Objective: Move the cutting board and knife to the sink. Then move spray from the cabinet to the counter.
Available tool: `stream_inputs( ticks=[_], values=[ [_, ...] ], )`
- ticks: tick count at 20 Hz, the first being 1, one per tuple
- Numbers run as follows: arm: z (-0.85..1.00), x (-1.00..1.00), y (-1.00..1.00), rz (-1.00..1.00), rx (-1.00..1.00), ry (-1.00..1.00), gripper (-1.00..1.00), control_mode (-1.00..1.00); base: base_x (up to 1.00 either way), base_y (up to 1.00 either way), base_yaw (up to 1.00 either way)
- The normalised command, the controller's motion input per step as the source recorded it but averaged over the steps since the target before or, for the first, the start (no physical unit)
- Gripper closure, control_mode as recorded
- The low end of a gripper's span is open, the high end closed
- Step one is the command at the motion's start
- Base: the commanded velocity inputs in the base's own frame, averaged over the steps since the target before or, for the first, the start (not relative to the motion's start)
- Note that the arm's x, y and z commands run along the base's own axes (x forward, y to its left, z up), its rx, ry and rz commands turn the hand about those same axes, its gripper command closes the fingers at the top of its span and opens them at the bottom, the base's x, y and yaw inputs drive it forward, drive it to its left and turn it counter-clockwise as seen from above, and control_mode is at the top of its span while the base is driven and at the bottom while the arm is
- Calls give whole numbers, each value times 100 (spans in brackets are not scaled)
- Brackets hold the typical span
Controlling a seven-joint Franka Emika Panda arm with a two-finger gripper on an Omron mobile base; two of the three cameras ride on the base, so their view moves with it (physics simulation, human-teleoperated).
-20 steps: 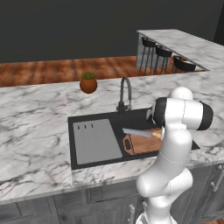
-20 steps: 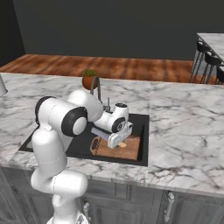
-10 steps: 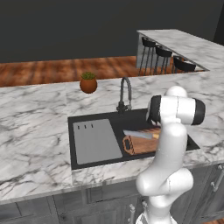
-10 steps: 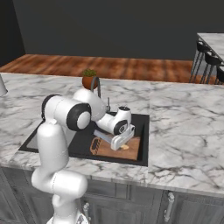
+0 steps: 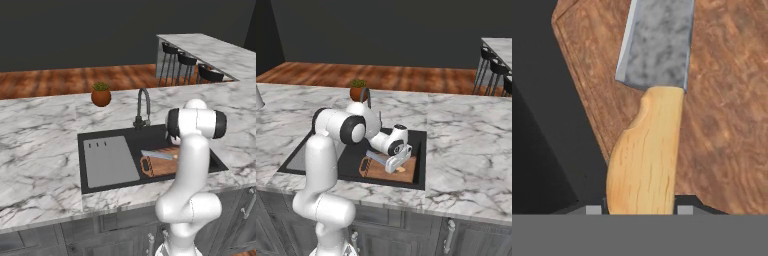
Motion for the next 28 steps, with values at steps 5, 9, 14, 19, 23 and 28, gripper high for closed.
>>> stream_inputs(
  ticks=[5,9,14,19,23,28],
  values=[
    [-21,33,0,0,0,0,100,-100,0,0,0],
    [-26,34,0,0,0,0,100,-100,0,0,0],
    [-28,27,0,0,-1,0,100,-100,0,0,0],
    [-28,8,0,0,-2,-1,100,-100,0,0,0],
    [-26,11,0,0,-2,0,100,-100,0,0,0],
    [-22,9,0,0,-2,0,100,-100,0,0,0]
  ],
)
